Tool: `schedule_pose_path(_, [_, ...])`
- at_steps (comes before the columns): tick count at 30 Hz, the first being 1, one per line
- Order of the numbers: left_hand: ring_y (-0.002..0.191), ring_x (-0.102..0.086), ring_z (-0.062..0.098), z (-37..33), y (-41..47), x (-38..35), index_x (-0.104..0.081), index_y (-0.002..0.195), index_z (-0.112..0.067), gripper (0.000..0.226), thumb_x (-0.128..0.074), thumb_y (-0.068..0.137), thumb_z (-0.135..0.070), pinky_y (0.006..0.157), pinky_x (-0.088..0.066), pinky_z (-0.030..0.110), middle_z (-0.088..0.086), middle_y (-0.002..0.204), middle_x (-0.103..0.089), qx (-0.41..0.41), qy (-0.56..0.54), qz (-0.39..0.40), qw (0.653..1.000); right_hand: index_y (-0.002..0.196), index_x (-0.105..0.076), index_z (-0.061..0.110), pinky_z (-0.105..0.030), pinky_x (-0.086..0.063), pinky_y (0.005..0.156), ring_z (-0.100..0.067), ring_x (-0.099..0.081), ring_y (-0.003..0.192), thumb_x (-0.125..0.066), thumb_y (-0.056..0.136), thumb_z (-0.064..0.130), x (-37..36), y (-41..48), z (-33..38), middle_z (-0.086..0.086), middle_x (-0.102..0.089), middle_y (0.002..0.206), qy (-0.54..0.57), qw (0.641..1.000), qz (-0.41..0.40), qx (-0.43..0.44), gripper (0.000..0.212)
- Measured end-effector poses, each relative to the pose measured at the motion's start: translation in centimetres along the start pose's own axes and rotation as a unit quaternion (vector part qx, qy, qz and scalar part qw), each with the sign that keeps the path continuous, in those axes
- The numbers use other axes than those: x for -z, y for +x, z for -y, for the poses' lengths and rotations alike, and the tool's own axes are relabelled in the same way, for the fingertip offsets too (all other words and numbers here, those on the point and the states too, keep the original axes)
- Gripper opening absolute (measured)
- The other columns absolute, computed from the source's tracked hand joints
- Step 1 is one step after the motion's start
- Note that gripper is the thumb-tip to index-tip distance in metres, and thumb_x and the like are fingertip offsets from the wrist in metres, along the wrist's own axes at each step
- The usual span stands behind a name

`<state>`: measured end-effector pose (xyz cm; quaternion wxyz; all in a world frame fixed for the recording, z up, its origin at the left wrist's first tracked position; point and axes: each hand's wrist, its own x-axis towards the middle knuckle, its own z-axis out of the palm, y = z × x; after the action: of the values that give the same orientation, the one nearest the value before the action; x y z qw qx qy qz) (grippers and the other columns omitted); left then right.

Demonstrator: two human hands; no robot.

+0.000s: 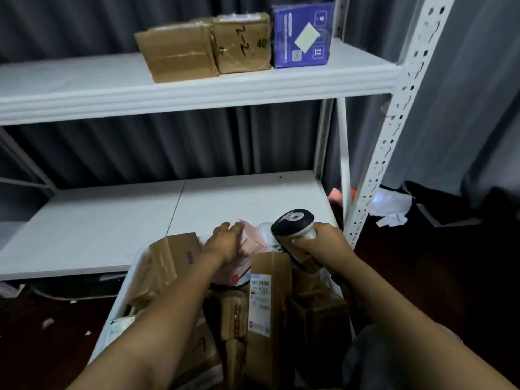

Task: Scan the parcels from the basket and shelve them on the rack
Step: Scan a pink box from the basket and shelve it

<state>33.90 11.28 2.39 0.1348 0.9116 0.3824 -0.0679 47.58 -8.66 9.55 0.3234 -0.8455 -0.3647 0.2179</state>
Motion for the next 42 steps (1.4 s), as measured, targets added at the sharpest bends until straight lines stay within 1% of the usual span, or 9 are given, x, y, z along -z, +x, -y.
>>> schedule_pose_path(4, [0.146, -0.011, 0.035, -0.1, 3.3, -0.7, -0.015, 0.153, -0.031, 0.095, -0.074, 0.079, -0.043, 0.116, -0.024, 0.042, 0.016, 0.159, -0.011, 0.002, 0.002, 0.048, 0.999, 0.077, -0.055, 0.019, -0.025, -0.035, 0.057, -0.019, -0.053, 0.076, -0.065, 0.088, 0.032, -0.9, 0.9, -1.9, 0.001, -0.057, 0.074, -0.007, 1.000, 0.010, 0.008, 0.020])
schedule_pose_path(9, [0.127, -0.042, 0.035, 0.4, 4.0, -2.0, -0.029, 0.147, -0.034, 0.089, -0.078, 0.073, -0.039, 0.109, -0.038, 0.038, 0.014, 0.141, -0.032, 0.006, -0.020, 0.030, 0.999, 0.078, -0.054, 0.023, -0.012, -0.033, 0.051, -0.009, -0.051, 0.067, -0.070, 0.086, 0.029, -1.5, 0.9, -3.3, 0.007, -0.057, 0.072, 0.042, 0.999, 0.010, 0.002, 0.019])
schedule_pose_path(14, [0.122, -0.047, 0.034, 1.0, 0.9, -1.4, -0.033, 0.145, -0.033, 0.083, -0.077, 0.075, -0.038, 0.104, -0.043, 0.036, 0.011, 0.138, -0.030, 0.034, -0.109, -0.073, 0.991, 0.083, -0.065, 0.008, -0.012, -0.037, 0.042, -0.008, -0.053, 0.055, -0.069, 0.086, 0.030, -0.6, 0.0, -2.7, -0.002, -0.061, 0.066, 0.090, 0.996, -0.002, -0.018, 0.023])
schedule_pose_path(19, [0.114, -0.049, 0.033, -0.5, -3.8, 0.1, -0.038, 0.141, -0.030, 0.075, -0.076, 0.077, -0.035, 0.101, -0.043, 0.035, 0.012, 0.134, -0.028, 0.118, -0.309, -0.236, 0.914, 0.082, -0.063, 0.009, -0.022, -0.044, 0.044, -0.016, -0.054, 0.045, -0.071, 0.084, 0.025, -0.8, -1.0, -1.0, -0.004, -0.061, 0.057, 0.177, 0.983, -0.007, -0.042, 0.018])
schedule_pose_path(22, [0.106, -0.045, 0.022, -1.9, -6.5, 1.6, -0.041, 0.139, -0.028, 0.075, -0.080, 0.074, -0.026, 0.101, -0.038, 0.024, 0.013, 0.132, -0.028, 0.143, -0.403, -0.306, 0.851, 0.081, -0.060, 0.015, -0.024, -0.044, 0.045, -0.016, -0.056, 0.047, -0.073, 0.082, 0.026, -1.1, -1.8, 0.1, -0.003, -0.062, 0.059, 0.213, 0.976, 0.003, -0.039, 0.017])
schedule_pose_path(32, [0.105, -0.055, 0.019, -2.7, -11.0, 3.9, -0.041, 0.133, -0.020, 0.073, -0.075, 0.075, -0.047, 0.086, -0.044, 0.029, 0.008, 0.130, -0.050, 0.175, -0.593, -0.323, 0.717, 0.103, -0.068, 0.011, -0.030, -0.058, 0.063, -0.017, -0.069, 0.074, -0.072, 0.085, 0.016, -2.5, -4.9, 1.3, -0.003, -0.073, 0.084, 0.335, 0.940, -0.047, -0.044, 0.019])
schedule_pose_path(35, [0.106, -0.055, 0.020, -2.4, -12.1, 3.8, -0.039, 0.127, -0.020, 0.087, -0.073, 0.062, -0.067, 0.086, -0.049, 0.032, 0.006, 0.129, -0.048, 0.166, -0.581, -0.295, 0.741, 0.100, -0.068, 0.010, -0.025, -0.059, 0.063, -0.013, -0.070, 0.074, -0.070, 0.087, 0.011, -2.4, -5.8, 2.1, -0.001, -0.073, 0.086, 0.383, 0.922, -0.046, -0.044, 0.013])
schedule_pose_path(38, [0.107, -0.048, 0.009, -1.9, -13.3, 4.3, -0.034, 0.130, -0.015, 0.078, -0.074, 0.074, -0.050, 0.073, -0.041, 0.012, -0.005, 0.135, -0.038, 0.092, -0.521, -0.268, 0.805, 0.093, -0.067, 0.013, -0.022, -0.057, 0.060, -0.011, -0.072, 0.071, -0.068, 0.088, 0.009, -1.8, -6.4, 3.0, -0.006, -0.074, 0.089, 0.406, 0.912, -0.050, -0.031, 0.006])
schedule_pose_path(42, [0.105, -0.057, 0.010, 0.1, -14.3, 4.5, -0.039, 0.119, -0.025, 0.059, -0.079, 0.076, -0.036, 0.091, -0.053, 0.038, -0.003, 0.131, -0.053, 0.026, -0.523, -0.237, 0.818, 0.098, -0.066, 0.012, -0.010, -0.048, 0.051, 0.000, -0.068, 0.063, -0.067, 0.089, 0.009, -0.5, -6.8, 3.6, -0.001, -0.073, 0.089, 0.418, 0.902, -0.107, -0.020, 0.010])
